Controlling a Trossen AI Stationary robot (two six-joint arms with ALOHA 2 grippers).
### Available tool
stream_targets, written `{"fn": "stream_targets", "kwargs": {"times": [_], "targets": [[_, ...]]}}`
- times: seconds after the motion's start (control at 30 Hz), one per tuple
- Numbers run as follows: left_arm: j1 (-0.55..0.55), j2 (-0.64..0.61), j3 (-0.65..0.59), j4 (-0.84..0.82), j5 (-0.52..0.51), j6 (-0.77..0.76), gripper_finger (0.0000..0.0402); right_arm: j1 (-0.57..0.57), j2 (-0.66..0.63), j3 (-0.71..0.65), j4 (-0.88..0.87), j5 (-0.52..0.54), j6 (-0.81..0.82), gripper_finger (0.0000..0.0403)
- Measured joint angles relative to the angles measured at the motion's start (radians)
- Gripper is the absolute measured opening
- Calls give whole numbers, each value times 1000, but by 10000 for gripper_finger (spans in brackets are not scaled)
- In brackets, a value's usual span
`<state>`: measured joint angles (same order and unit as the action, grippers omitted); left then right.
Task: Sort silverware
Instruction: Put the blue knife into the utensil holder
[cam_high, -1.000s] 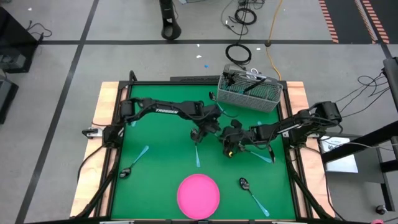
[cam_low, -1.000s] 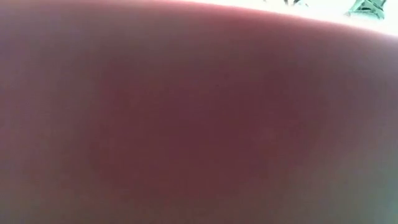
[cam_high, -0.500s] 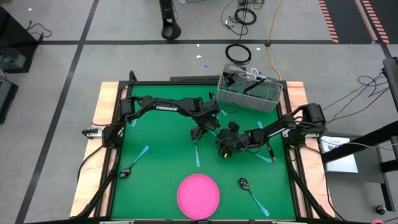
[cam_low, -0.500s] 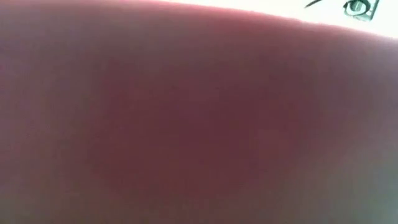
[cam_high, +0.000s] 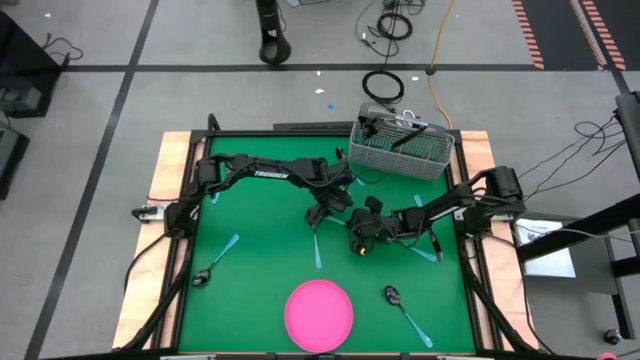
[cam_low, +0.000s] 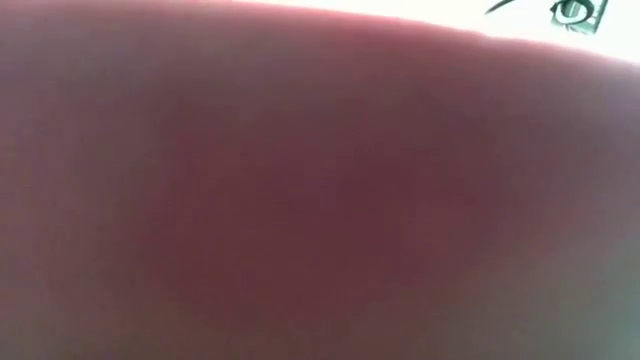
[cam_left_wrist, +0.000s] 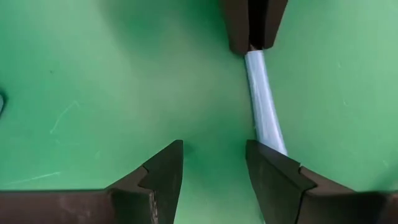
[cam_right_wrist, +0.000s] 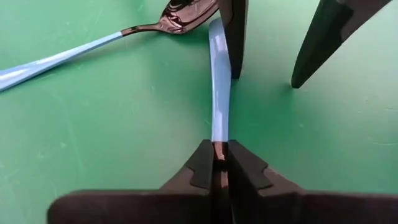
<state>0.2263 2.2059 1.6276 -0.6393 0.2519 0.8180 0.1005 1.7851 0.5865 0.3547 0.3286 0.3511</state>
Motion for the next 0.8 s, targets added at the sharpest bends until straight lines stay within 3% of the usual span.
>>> {"fn": "stream_targets", "kwargs": {"times": [0.4, 0.8], "targets": [[26, -67, 25, 43, 72, -77, 180, -1, -58, -6, -16, 22, -44, 4], [70, -174, 22, -18, 172, -133, 180, -33, -154, -7, 24, 117, -151, 3]]}}
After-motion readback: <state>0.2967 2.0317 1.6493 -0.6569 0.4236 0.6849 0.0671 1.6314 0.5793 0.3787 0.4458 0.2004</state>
